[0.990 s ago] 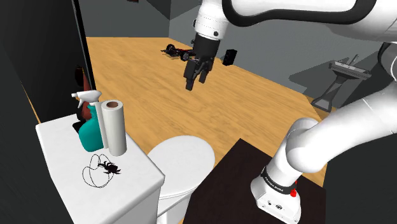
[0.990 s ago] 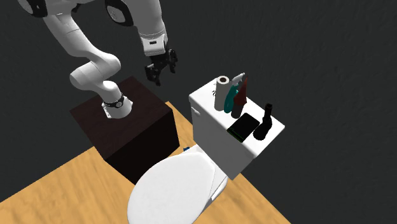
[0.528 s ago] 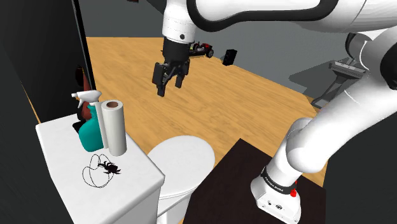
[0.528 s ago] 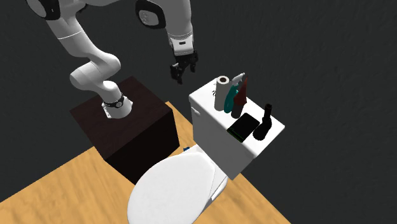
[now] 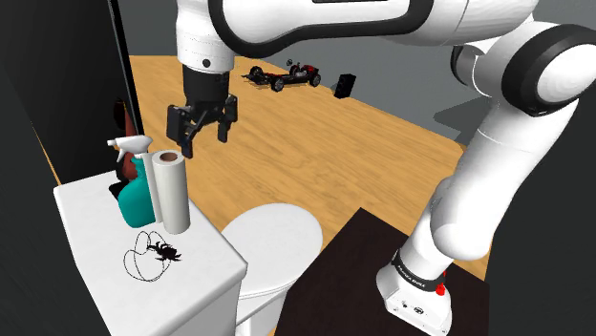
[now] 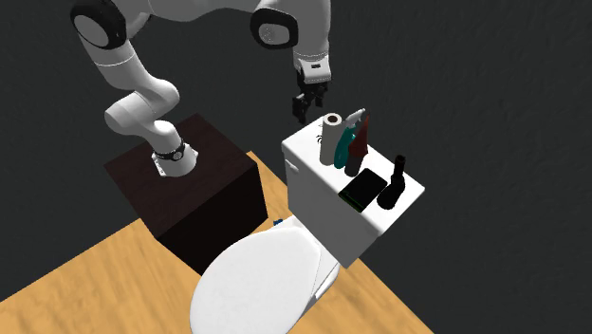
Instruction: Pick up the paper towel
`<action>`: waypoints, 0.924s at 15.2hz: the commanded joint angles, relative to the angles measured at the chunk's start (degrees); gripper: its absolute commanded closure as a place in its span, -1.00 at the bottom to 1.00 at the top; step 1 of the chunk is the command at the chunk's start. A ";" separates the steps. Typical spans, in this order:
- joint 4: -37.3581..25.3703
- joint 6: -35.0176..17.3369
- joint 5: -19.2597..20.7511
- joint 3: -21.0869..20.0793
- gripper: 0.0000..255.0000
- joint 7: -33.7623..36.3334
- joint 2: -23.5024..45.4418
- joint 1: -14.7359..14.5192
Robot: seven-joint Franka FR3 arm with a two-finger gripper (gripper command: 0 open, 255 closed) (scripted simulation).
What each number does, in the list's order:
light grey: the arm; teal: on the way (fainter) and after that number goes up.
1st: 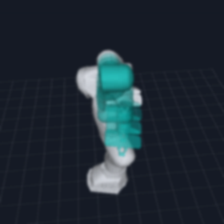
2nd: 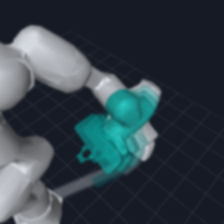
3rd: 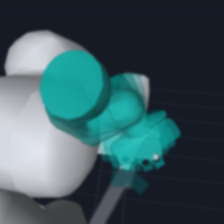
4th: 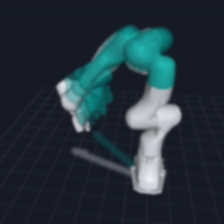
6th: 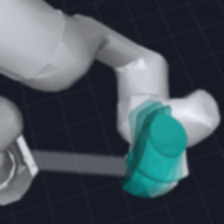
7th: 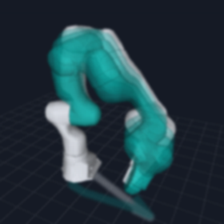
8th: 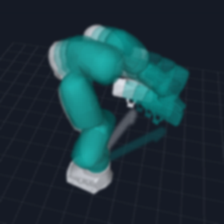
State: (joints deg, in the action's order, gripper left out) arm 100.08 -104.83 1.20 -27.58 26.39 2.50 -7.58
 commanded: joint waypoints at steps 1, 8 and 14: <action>-5.14 0.60 2.78 -1.09 -1.00 3.08 5.42 -1.52; -9.03 -1.00 6.19 -1.39 -1.00 6.30 12.03 -4.05; -6.62 -3.64 6.40 -1.30 1.00 6.52 12.30 -3.99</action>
State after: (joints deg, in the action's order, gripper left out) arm 93.41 -108.34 7.55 -28.89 32.89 14.73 -11.56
